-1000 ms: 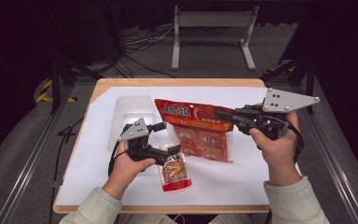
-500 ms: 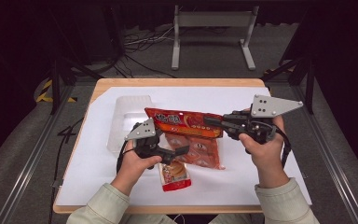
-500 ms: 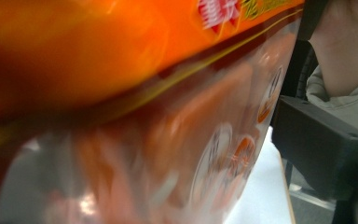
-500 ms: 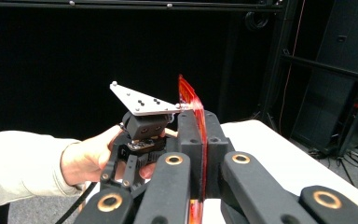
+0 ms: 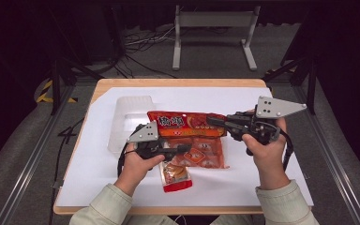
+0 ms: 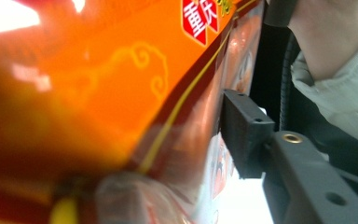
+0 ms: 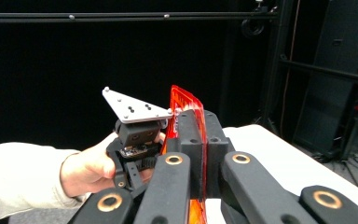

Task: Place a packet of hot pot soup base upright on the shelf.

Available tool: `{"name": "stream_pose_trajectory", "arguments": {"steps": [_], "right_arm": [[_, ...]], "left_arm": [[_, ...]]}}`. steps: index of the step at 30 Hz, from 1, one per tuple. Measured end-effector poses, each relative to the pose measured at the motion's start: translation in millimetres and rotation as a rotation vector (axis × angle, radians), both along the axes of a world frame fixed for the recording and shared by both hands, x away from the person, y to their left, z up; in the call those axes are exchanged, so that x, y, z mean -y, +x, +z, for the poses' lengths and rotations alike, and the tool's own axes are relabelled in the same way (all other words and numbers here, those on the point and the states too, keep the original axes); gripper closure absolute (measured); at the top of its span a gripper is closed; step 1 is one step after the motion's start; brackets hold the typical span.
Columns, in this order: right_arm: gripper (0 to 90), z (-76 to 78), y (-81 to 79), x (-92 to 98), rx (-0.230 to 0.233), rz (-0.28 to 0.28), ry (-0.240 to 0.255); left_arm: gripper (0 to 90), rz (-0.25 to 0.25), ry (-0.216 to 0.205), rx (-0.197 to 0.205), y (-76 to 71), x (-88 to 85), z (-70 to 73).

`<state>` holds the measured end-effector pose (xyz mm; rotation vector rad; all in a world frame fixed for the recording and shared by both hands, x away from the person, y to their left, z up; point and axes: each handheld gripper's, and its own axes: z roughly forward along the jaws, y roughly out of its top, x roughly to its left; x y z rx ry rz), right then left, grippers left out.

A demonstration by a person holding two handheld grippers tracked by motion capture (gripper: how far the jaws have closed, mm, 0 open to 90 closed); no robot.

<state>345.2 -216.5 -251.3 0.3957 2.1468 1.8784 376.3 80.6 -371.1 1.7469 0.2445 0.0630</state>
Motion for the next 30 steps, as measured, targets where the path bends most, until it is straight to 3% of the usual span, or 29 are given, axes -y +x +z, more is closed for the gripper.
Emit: {"name": "stream_pose_trajectory", "arguments": {"steps": [4,18,24,30], "right_arm": [[90.0,-5.0,0.5,0.1,0.001,-0.013,-0.011],[89.3,-7.2,-0.5,8.5,0.013,-0.031,-0.007],[81.4,-10.1,-0.4,13.3,0.016,-0.057,-0.003],[62.3,-19.8,0.7,25.5,0.018,-0.128,-0.018]], "left_arm": [[70.7,-0.012,0.028,0.014,-2.5,-0.5,2.3],[71.2,-0.012,0.068,0.015,-9.0,-1.9,13.9],[71.2,0.019,0.082,0.029,-9.0,-6.0,18.3],[71.2,0.055,0.067,0.026,-5.4,-16.7,21.1]]}}
